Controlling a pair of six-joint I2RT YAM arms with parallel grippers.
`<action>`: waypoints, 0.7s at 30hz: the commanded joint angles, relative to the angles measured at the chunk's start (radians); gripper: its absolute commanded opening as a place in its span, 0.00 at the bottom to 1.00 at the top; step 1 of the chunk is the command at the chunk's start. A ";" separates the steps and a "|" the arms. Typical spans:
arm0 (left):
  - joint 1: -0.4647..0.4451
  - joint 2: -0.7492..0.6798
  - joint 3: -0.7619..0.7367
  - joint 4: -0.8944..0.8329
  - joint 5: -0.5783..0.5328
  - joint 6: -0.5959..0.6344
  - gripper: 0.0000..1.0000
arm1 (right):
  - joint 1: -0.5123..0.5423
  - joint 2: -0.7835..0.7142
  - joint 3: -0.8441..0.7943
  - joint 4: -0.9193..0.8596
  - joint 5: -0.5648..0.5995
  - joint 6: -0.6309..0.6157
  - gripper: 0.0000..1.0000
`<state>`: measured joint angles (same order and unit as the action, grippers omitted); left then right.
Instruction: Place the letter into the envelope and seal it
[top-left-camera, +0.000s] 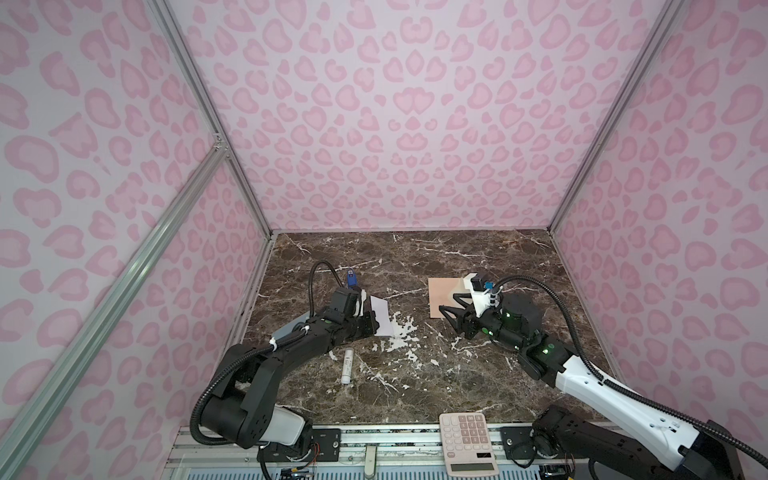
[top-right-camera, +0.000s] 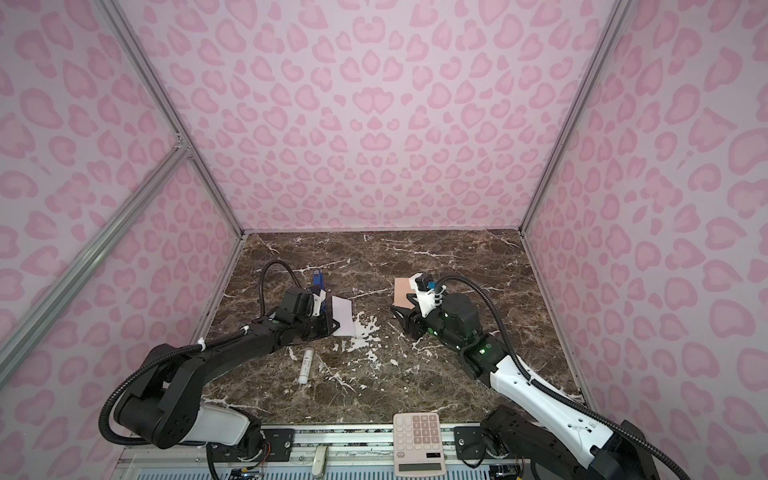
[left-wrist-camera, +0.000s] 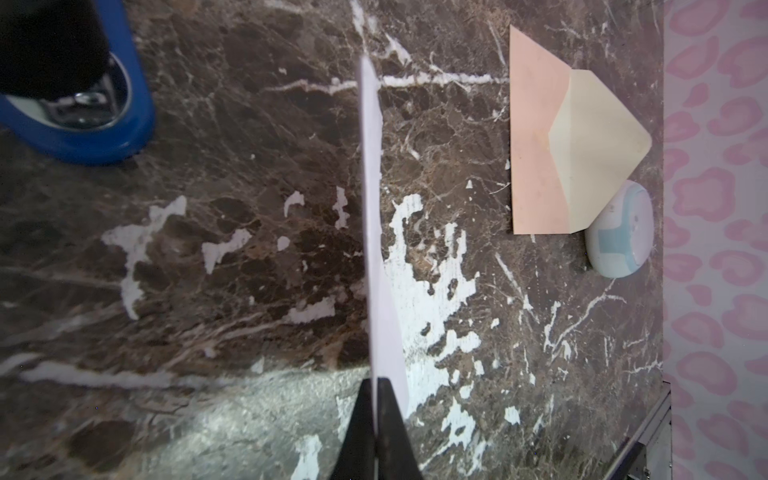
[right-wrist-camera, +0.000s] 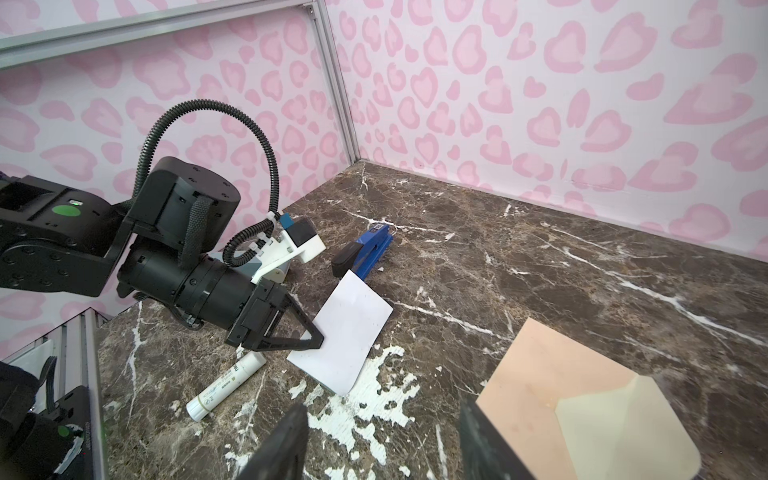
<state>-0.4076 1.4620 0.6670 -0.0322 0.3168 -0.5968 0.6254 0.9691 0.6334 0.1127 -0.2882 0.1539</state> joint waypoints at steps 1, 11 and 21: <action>0.003 0.024 0.003 -0.035 -0.051 0.040 0.06 | 0.003 0.005 0.002 0.018 0.013 -0.007 0.59; 0.003 0.060 0.022 -0.074 -0.098 0.084 0.26 | 0.013 -0.001 -0.001 0.001 0.031 -0.020 0.59; 0.004 0.030 0.047 -0.133 -0.139 0.114 0.63 | 0.013 0.005 0.005 -0.015 0.058 -0.022 0.59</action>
<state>-0.4049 1.5101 0.7017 -0.1368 0.2070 -0.5030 0.6369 0.9695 0.6334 0.1051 -0.2512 0.1387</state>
